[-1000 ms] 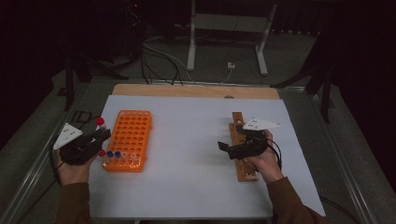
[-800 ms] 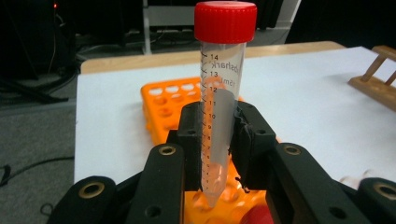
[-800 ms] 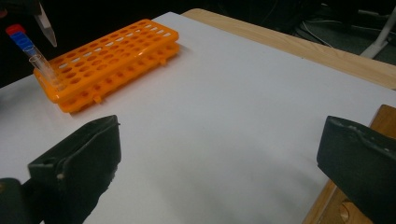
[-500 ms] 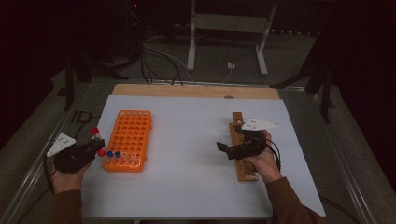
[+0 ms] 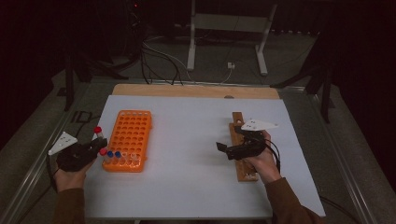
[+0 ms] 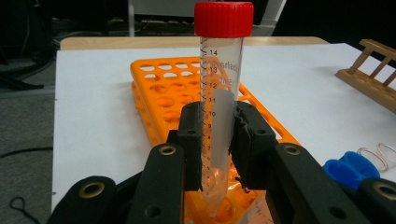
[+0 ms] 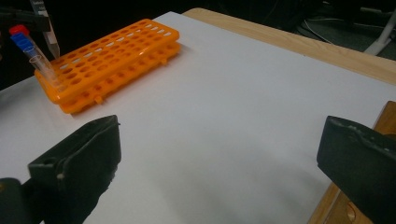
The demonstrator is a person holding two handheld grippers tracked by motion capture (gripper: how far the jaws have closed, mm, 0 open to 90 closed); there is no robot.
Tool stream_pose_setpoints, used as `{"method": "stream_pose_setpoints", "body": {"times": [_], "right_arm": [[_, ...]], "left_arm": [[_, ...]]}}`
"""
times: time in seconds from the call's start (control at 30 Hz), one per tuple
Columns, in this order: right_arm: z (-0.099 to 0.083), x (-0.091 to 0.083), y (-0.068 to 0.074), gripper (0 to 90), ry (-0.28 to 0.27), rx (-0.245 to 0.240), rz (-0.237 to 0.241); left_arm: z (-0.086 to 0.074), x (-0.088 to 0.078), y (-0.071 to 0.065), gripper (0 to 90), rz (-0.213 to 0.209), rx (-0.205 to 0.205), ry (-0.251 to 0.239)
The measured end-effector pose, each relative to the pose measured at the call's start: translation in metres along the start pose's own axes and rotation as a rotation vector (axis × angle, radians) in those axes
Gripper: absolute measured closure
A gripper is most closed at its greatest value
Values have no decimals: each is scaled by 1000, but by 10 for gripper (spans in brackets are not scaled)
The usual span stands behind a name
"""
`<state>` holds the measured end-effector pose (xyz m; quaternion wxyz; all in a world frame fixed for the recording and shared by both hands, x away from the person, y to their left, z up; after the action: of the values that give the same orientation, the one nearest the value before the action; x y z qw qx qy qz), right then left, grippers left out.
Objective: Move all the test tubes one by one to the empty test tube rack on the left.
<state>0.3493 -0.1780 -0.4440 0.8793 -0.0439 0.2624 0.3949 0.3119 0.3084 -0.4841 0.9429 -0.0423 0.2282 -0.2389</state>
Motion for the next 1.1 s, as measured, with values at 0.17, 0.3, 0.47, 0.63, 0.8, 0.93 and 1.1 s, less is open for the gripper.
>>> {"method": "stream_pose_setpoints", "body": {"times": [0.17,0.3,0.47,0.63,0.8,0.93,1.1], "right_arm": [[0,0,1,0,-3,4,1],[0,0,1,0,-2,3,3],[0,1,0,0,-3,6,0],[-1,1,0,0,-2,7,-2],[-1,1,-1,0,-3,14,-5],[-2,2,-1,0,1,16,-6],[-3,3,-1,0,1,19,-6]], "left_arm": [[-6,2,3,747,-17,-8,20],[-7,1,4,746,-23,-6,30],[-10,1,6,735,-39,2,62],[-11,0,7,693,-24,8,66],[-11,-4,9,666,-38,1,56],[-9,-7,10,659,-45,-1,41],[-1,-13,10,626,-53,-3,11]]}}
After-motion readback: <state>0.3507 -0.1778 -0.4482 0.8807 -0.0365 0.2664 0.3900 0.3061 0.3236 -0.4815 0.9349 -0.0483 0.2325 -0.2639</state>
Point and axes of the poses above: each handheld gripper's, and its own axes: x roughly forward along the jaws, z roughly out of its top, y roughly to its left, the point moved 4 cm from there along x, roughly forward along the jaws
